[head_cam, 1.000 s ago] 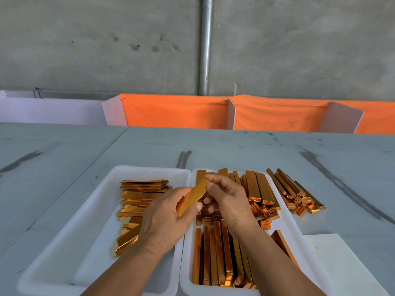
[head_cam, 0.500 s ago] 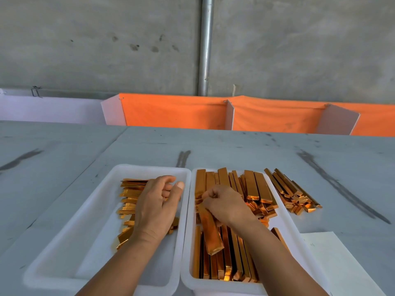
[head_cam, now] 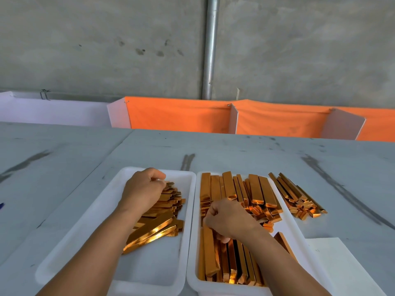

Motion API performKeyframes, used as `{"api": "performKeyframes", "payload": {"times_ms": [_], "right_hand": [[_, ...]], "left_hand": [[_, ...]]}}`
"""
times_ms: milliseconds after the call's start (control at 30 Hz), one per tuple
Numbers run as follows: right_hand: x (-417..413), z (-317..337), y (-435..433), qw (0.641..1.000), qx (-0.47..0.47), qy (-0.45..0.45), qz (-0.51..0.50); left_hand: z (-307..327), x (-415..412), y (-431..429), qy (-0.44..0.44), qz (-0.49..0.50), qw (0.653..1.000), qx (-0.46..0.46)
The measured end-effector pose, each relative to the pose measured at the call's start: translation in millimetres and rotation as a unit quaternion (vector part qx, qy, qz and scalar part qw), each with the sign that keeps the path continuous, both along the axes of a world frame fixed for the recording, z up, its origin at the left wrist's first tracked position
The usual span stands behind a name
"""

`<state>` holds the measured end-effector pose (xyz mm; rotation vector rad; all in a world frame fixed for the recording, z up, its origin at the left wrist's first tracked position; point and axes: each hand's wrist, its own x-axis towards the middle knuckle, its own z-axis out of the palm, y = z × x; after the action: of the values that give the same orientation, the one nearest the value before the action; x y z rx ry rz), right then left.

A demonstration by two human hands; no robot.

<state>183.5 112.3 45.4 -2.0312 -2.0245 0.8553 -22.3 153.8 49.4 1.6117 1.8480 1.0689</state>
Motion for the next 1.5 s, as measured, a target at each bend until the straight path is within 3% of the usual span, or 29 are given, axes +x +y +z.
{"api": "performKeyframes", "payload": {"times_ms": [367, 667, 833, 1000, 1133, 1200, 1300, 1400, 1500], "right_hand": [[-3.5, -0.3, 13.5, 0.992, 0.124, 0.014, 0.007], [-17.6, -20.9, 24.6, 0.958, 0.281, 0.057, 0.003], [-14.6, -34.4, 26.9, 0.949, 0.309, 0.067, 0.004], [-10.8, -39.6, 29.0, 0.942, 0.322, 0.100, 0.003], [-10.3, -41.7, 28.3, 0.934, 0.332, 0.130, 0.009], [-9.8, -41.8, 28.0, 0.929, 0.338, 0.149, 0.012], [-8.1, -39.2, 28.0, 0.922, 0.348, 0.167, 0.013], [-5.9, -37.1, 27.8, 0.907, 0.372, 0.200, 0.006], [-4.0, -36.9, 27.7, 0.896, 0.376, 0.234, 0.002]], "left_hand": [[-50.0, -0.5, -7.3, 0.253, -0.062, 0.952, -0.162], [-60.3, -2.9, -4.9, 0.299, -0.096, 0.936, -0.159], [-60.1, -4.8, -1.0, 0.291, -0.085, 0.939, -0.164], [-52.5, -3.2, 2.5, 0.142, -0.040, 0.984, -0.099], [-35.7, 1.0, -0.2, -0.115, -0.054, 0.990, -0.059], [-22.9, 4.8, -3.3, -0.281, -0.086, 0.953, -0.076], [-6.2, 9.5, -4.0, -0.478, -0.144, 0.856, -0.133], [-0.6, 16.7, -4.0, -0.560, -0.198, 0.776, -0.211], [-9.6, 26.3, -4.0, -0.593, -0.224, 0.729, -0.259]]}}
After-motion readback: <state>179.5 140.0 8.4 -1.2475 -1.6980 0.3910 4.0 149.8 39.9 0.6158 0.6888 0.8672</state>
